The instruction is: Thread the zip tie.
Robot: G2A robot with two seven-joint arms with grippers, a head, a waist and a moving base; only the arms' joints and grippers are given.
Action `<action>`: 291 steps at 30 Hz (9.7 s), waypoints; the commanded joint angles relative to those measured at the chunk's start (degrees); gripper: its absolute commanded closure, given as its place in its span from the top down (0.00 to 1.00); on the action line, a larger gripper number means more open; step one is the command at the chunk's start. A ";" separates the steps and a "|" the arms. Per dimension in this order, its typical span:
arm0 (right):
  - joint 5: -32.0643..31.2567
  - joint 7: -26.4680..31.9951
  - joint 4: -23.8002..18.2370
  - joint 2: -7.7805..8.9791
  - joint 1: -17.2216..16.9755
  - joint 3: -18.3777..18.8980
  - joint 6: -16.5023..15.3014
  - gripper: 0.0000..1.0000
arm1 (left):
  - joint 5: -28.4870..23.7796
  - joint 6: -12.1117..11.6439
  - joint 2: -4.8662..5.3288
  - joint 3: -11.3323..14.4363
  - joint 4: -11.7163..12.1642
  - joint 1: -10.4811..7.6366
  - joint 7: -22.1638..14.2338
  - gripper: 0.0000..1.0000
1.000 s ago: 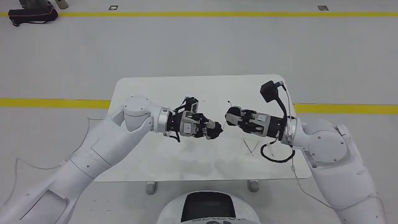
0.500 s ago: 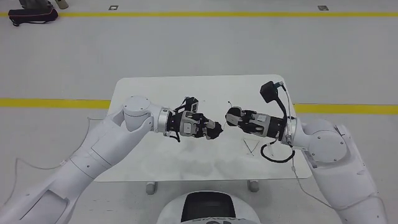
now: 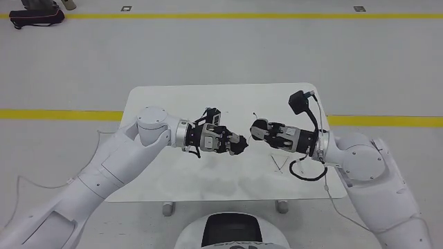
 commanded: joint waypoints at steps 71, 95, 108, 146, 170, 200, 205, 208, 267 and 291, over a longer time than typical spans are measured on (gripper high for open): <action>5.38 1.84 -2.66 3.47 1.34 1.64 0.00 0.00 | -2.32 0.00 1.15 0.57 0.22 -0.21 -7.81 0.00; 6.61 1.94 -3.34 4.11 2.25 -0.07 0.24 0.00 | -6.56 0.00 0.94 4.00 2.39 -4.09 -5.80 0.00; 6.21 1.56 -2.99 4.35 2.55 -0.86 0.00 0.00 | -6.56 0.00 0.94 4.00 2.39 -4.09 -5.80 0.00; 6.34 0.54 -2.27 4.99 3.77 -2.43 0.00 0.00 | -6.56 0.00 0.94 4.00 2.39 -4.09 -5.80 0.00; 6.09 -0.25 -2.04 5.36 3.87 -3.05 0.00 0.00 | -6.56 0.00 0.94 4.00 2.39 -4.09 -5.80 0.00; 6.28 -0.34 -2.12 5.85 4.17 -3.27 0.00 0.00 | -6.56 0.00 0.94 4.00 2.39 -4.09 -5.80 0.00; 6.05 -0.50 -2.27 5.92 4.15 -3.29 0.00 0.00 | -6.56 0.00 0.94 4.00 2.39 -4.09 -5.80 0.00; 5.93 -0.65 -2.03 5.93 4.26 -3.57 0.00 0.00 | -6.56 0.00 0.94 4.00 2.39 -4.09 -5.80 0.00; 6.15 2.82 -2.22 7.13 3.98 -3.18 0.00 0.00 | -6.56 0.00 0.94 4.00 2.39 -4.09 -5.80 0.00; 7.02 3.80 -3.12 7.78 3.32 -1.86 0.00 0.00 | -6.56 0.00 0.94 4.00 2.39 -4.09 -5.80 0.00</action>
